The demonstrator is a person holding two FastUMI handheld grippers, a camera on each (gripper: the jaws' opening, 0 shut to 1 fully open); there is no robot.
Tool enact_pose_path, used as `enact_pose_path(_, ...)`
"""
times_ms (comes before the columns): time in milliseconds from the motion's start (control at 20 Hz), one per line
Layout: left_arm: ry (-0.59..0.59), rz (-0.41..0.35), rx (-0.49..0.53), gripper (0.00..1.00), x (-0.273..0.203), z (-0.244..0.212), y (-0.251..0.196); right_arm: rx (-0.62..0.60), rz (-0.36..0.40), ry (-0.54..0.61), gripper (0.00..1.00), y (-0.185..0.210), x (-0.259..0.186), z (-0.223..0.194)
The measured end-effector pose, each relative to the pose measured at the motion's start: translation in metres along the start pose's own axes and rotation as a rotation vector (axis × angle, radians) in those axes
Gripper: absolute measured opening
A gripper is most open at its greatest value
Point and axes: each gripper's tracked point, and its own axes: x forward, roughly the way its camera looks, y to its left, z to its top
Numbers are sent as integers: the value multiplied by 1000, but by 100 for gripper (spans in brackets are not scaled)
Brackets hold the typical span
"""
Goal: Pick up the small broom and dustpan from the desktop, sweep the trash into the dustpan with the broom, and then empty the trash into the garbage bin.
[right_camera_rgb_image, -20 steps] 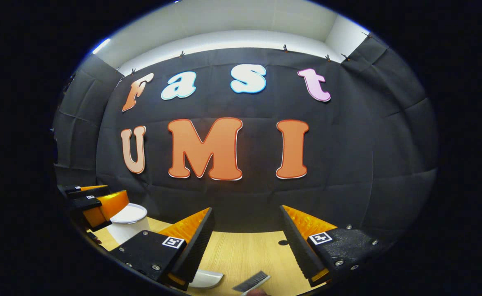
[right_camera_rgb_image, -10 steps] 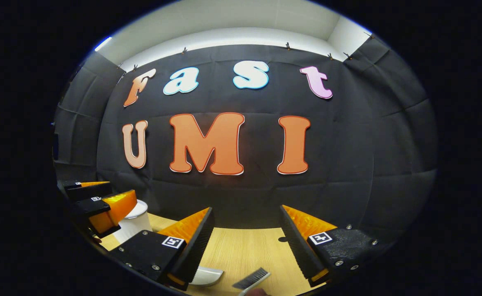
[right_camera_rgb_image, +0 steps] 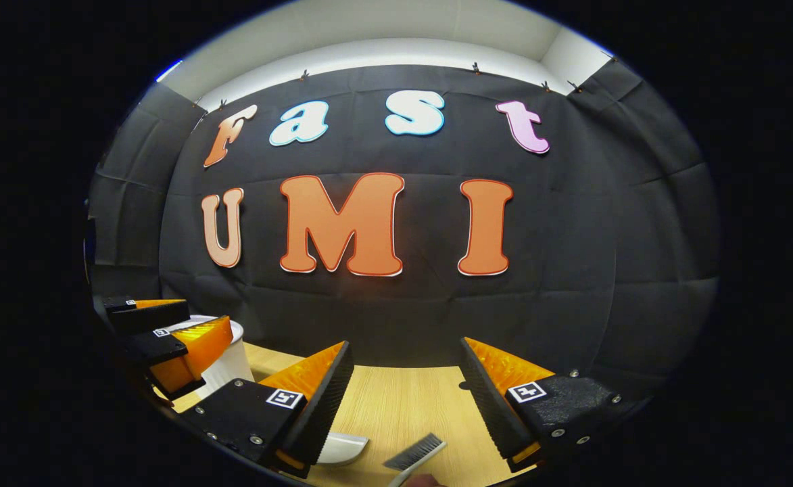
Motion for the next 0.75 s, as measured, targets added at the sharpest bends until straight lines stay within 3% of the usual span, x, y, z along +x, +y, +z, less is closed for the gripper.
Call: enact_pose_path(750, 0, 51, 14, 95, 4, -1, 13, -11, 15, 13, 94, 6, 2, -1)
